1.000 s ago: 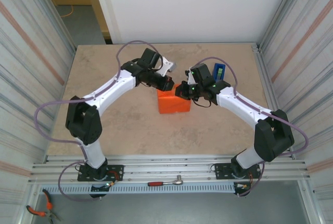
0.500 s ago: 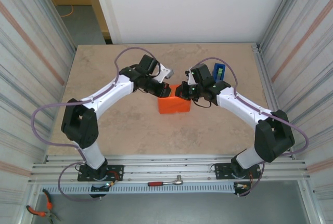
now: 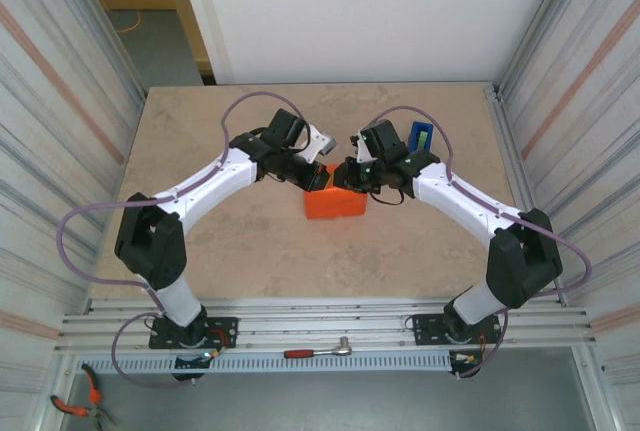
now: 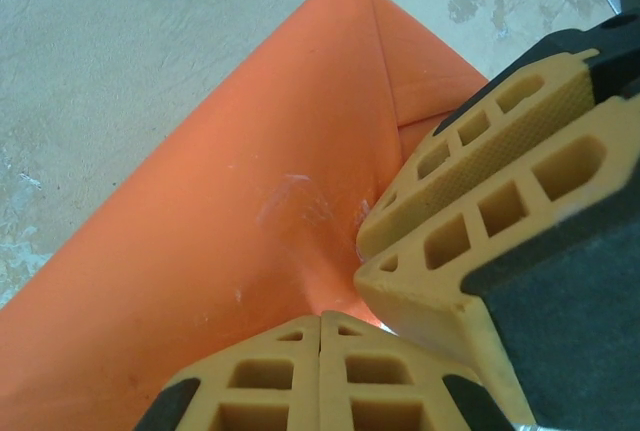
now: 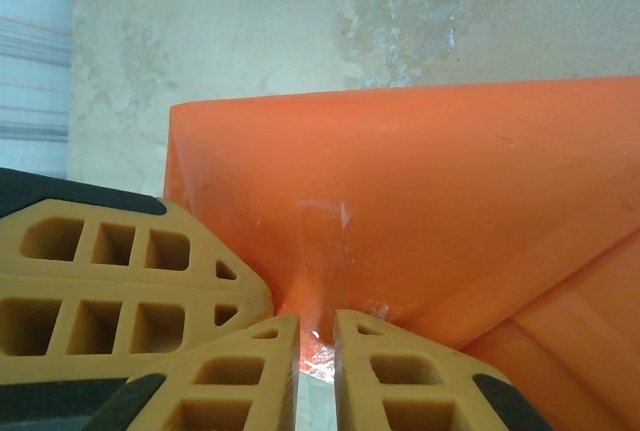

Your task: Wrap the gift box in paper

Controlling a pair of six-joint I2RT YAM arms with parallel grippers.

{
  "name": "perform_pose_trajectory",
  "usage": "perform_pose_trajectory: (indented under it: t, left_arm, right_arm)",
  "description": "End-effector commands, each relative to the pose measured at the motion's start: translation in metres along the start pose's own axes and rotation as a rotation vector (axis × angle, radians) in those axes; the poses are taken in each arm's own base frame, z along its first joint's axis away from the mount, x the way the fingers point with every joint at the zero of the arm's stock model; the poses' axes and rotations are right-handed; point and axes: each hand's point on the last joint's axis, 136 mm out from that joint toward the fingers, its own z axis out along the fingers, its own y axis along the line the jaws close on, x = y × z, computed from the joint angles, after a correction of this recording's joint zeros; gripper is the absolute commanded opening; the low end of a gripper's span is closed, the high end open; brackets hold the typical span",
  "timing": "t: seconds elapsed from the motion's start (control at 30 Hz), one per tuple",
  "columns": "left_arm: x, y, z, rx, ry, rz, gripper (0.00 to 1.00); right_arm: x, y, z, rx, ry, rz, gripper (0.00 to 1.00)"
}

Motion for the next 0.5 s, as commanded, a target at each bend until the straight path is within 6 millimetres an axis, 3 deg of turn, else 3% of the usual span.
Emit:
perform_pose_trajectory:
  t: [0.0,0.47]
  left_arm:
    - [0.03,0.012,0.012,-0.045,0.095,-0.012,0.0]
    - [0.036,0.017,0.019,-0.057,0.119,-0.021,0.0]
  right_arm:
    - [0.028,-0.032,0.009,0.134,0.116,-0.008,0.19]
    - [0.024,-0.017,0.006,0.127,0.148,-0.114,0.24]
